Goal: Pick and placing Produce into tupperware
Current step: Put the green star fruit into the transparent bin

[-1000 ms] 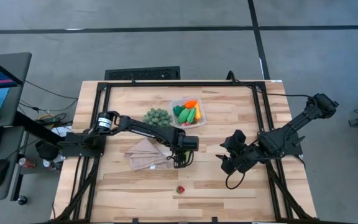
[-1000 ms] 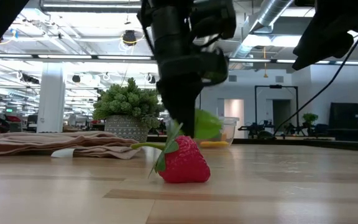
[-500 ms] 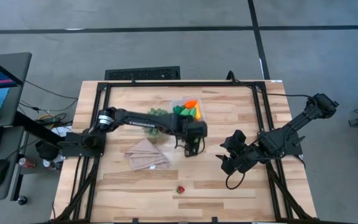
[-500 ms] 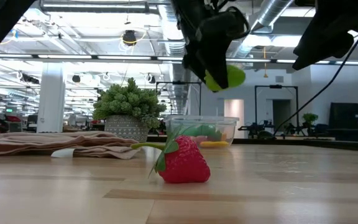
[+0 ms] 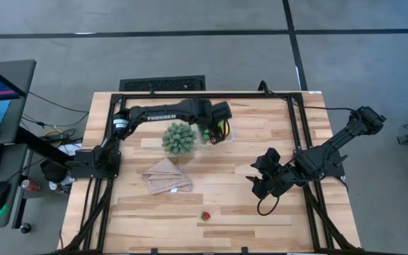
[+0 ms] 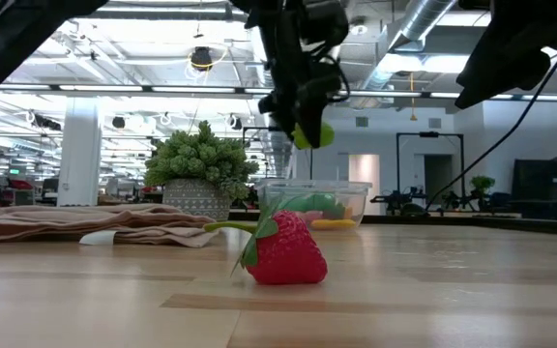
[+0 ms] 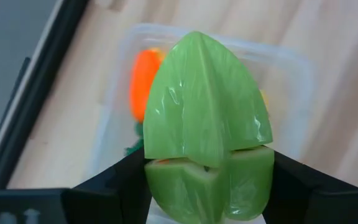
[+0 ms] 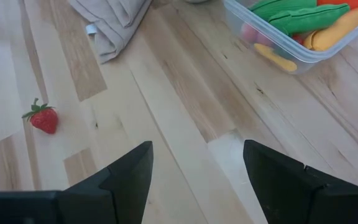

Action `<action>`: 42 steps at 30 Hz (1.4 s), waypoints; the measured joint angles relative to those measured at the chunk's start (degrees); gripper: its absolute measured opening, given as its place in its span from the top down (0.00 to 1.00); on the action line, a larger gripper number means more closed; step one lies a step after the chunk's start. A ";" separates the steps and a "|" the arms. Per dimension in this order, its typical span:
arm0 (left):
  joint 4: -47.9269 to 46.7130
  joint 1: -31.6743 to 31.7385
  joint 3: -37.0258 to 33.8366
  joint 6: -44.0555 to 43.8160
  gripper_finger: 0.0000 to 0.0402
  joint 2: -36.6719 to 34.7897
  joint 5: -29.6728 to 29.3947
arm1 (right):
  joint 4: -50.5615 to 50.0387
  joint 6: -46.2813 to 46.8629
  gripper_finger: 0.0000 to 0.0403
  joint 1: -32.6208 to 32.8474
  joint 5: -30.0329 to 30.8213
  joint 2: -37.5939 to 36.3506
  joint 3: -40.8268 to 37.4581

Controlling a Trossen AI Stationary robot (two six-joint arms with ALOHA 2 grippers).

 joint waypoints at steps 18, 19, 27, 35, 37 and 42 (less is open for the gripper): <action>-0.21 6.77 -0.09 8.84 0.45 0.00 1.88 | -0.02 0.00 0.39 0.00 0.00 0.00 0.00; -0.21 6.77 -0.09 9.02 0.45 0.00 1.88 | -0.02 0.00 0.39 0.00 0.02 0.00 0.00; -0.36 6.77 -0.11 11.00 0.45 0.00 1.86 | -0.02 0.01 0.39 0.00 0.02 0.00 0.00; -0.32 6.82 -0.11 14.98 0.45 0.00 1.84 | 0.19 0.04 0.39 0.00 0.02 0.00 0.00; -0.25 6.88 -0.11 16.11 0.45 0.00 1.84 | 0.20 0.04 0.39 0.00 0.02 0.00 0.00; 0.87 7.17 -0.16 17.56 0.45 1.13 3.01 | 0.22 0.04 0.39 0.00 0.02 -0.02 0.02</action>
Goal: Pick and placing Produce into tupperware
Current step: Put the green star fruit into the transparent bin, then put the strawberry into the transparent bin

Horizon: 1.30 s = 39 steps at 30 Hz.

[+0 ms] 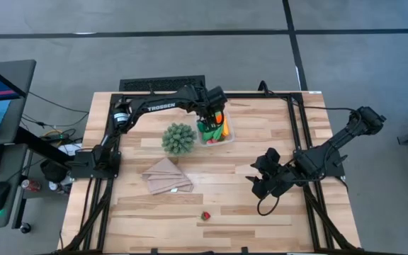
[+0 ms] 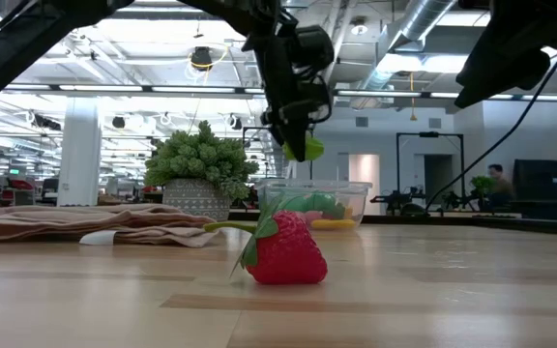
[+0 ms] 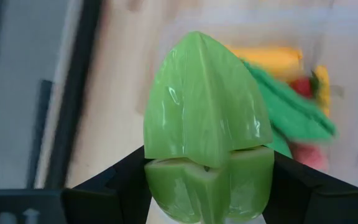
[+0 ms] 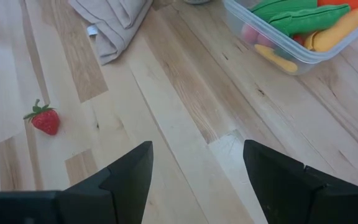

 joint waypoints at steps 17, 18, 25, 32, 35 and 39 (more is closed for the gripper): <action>-1.64 -0.03 0.03 1.29 0.44 3.09 1.41 | -1.12 -0.32 0.39 -0.15 0.02 -0.01 0.02; -1.77 -0.03 0.03 1.30 0.43 3.09 1.34 | -1.24 -0.42 0.39 -0.15 0.00 0.00 0.02; -2.07 -0.03 0.03 1.83 0.35 3.09 1.63 | -1.19 -0.46 0.39 -0.15 0.02 0.00 0.02; -3.90 -0.09 0.84 1.83 0.26 3.11 2.01 | -0.83 -0.04 0.39 -0.15 0.02 0.00 0.02; -5.62 -0.20 3.72 1.81 0.25 3.09 2.10 | -0.83 -0.04 0.39 -0.15 0.02 0.00 0.02; -9.55 -0.94 10.41 1.81 0.25 3.11 2.99 | -0.83 -0.02 0.39 -0.15 0.22 0.00 0.02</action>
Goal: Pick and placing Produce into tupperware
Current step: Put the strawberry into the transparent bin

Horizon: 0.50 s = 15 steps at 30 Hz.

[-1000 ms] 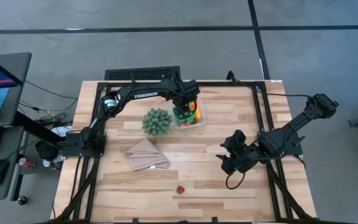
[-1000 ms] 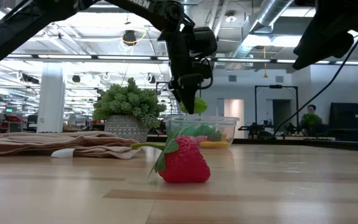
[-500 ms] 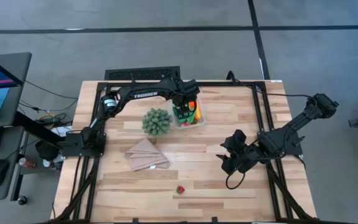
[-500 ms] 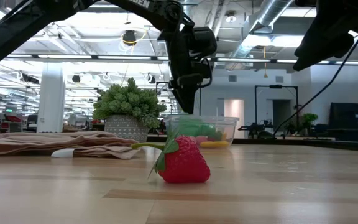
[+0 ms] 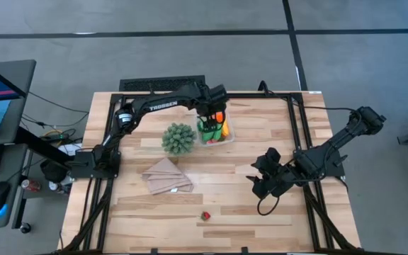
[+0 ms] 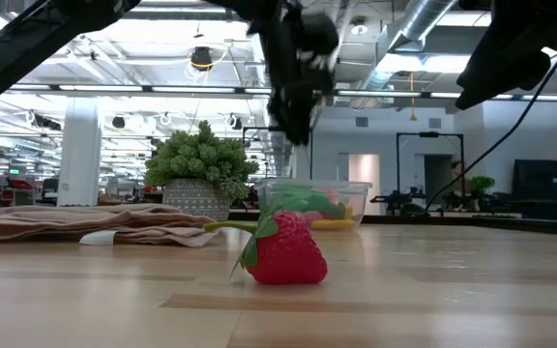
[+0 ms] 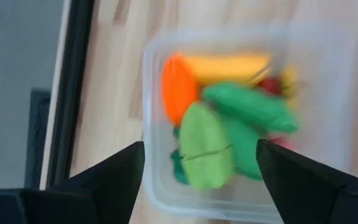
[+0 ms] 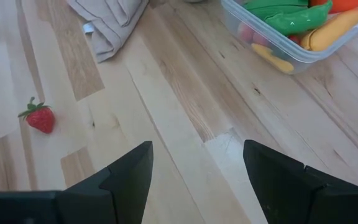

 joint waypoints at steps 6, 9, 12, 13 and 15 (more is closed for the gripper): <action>-3.29 -2.57 8.56 -0.06 0.25 -2.10 4.58 | 0.65 0.14 0.39 0.00 0.00 0.00 -0.02; -3.01 -4.25 6.68 -0.09 0.25 -6.32 5.02 | 0.87 1.22 0.39 0.00 0.02 0.00 -0.02; -4.58 -5.97 6.66 -0.67 0.25 -9.35 4.67 | 0.92 1.53 0.39 0.00 0.03 0.00 -0.04; -4.82 -6.56 6.66 -1.02 0.25 -10.22 4.65 | 0.87 1.53 0.39 0.00 0.03 0.00 -0.07; -5.17 -7.77 6.62 -1.82 0.25 -12.14 4.26 | 0.90 1.53 0.39 0.00 0.04 0.00 -0.07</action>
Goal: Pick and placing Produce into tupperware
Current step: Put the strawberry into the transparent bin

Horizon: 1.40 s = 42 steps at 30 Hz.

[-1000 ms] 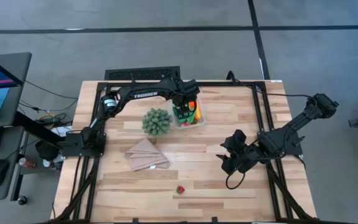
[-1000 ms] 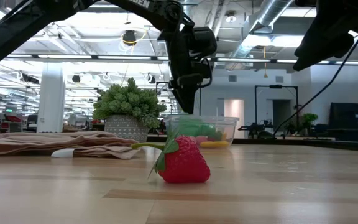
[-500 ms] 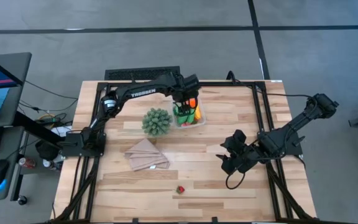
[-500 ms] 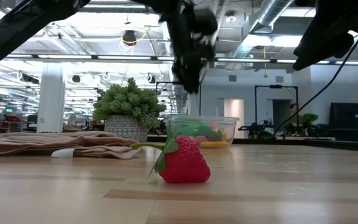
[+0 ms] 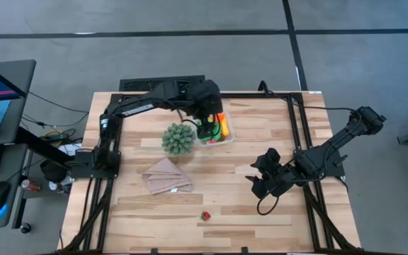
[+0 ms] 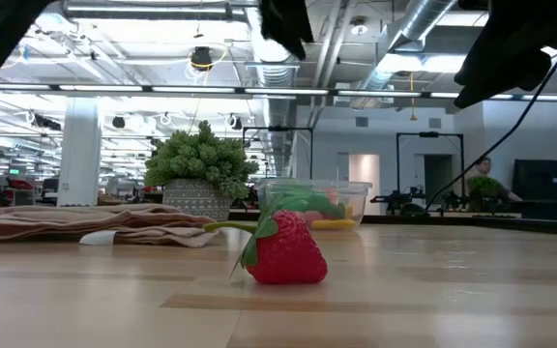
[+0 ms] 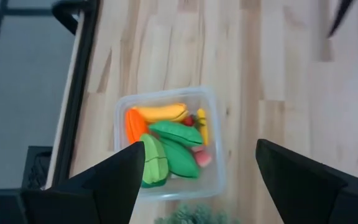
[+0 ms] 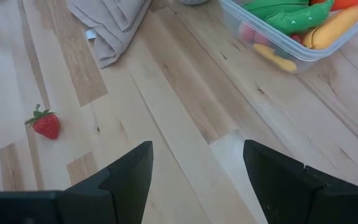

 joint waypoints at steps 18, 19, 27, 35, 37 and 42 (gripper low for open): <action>-7.27 -16.80 -0.02 -12.34 0.25 -18.26 -18.86 | 8.06 -6.62 0.39 -0.01 -0.16 0.00 0.00; -7.69 -18.33 -0.02 -13.40 0.25 -19.10 -21.36 | 8.21 -6.91 0.39 -0.07 -0.17 0.00 0.00; -13.38 -31.79 -0.02 -23.67 0.25 -24.08 -39.81 | 9.83 -8.03 0.39 -1.73 -0.23 0.00 0.00; -17.94 -43.25 -3.85 -32.07 0.25 -25.21 -55.21 | 9.12 -10.10 0.39 -5.38 -0.58 0.00 0.00; -17.92 -45.17 -7.81 -34.37 0.25 -26.06 -60.02 | 9.11 -10.11 0.39 -6.14 -1.78 0.00 0.00; -17.07 -49.44 -23.49 -45.55 0.25 -30.05 -68.05 | 10.23 -5.55 0.39 -7.60 -4.44 0.00 0.00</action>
